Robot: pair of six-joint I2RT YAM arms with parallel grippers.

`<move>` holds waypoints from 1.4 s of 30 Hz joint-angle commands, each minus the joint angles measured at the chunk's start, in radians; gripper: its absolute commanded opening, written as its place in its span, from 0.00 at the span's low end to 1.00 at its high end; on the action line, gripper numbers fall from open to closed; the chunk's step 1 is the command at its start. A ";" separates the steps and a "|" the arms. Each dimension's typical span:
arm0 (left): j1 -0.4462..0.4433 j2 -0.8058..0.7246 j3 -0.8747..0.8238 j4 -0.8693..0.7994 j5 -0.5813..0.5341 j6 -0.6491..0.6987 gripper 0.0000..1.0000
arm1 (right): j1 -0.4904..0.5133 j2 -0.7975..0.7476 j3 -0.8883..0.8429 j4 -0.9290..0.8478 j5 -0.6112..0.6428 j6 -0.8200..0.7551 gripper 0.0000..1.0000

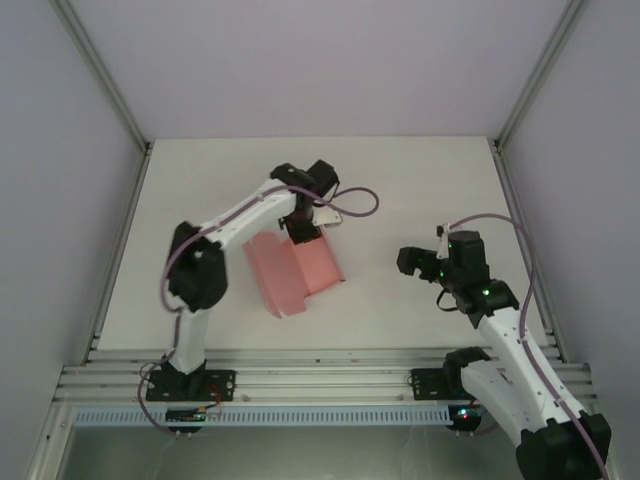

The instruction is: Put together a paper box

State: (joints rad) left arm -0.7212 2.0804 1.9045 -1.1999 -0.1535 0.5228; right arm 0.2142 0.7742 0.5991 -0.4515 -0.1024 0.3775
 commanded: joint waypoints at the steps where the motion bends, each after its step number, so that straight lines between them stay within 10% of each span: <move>1: -0.018 0.124 0.140 -0.235 -0.105 0.069 0.00 | -0.016 -0.004 -0.005 -0.066 -0.028 0.005 0.99; 8: -0.100 0.308 0.329 -0.271 -0.156 0.085 0.02 | -0.044 0.001 -0.008 -0.072 -0.044 -0.019 0.99; 25: -0.144 0.234 0.446 -0.198 -0.089 0.061 0.75 | -0.062 0.011 -0.015 0.001 -0.120 -0.046 0.98; 28: -0.129 0.135 0.422 -0.070 -0.078 -0.035 1.00 | -0.058 0.027 -0.008 0.033 -0.176 -0.073 0.99; 33: -0.047 -0.121 0.199 0.211 -0.091 -0.454 1.00 | -0.010 0.118 0.031 0.082 -0.226 -0.137 0.99; 42: 0.187 -0.728 -0.684 0.631 -0.079 -1.032 1.00 | 0.294 0.523 0.310 0.055 -0.185 -0.505 0.99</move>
State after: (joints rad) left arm -0.5762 1.4204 1.3994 -0.6903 -0.2501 -0.2474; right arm 0.4515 1.2064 0.8146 -0.3840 -0.2859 0.0391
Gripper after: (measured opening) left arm 0.994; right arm 0.986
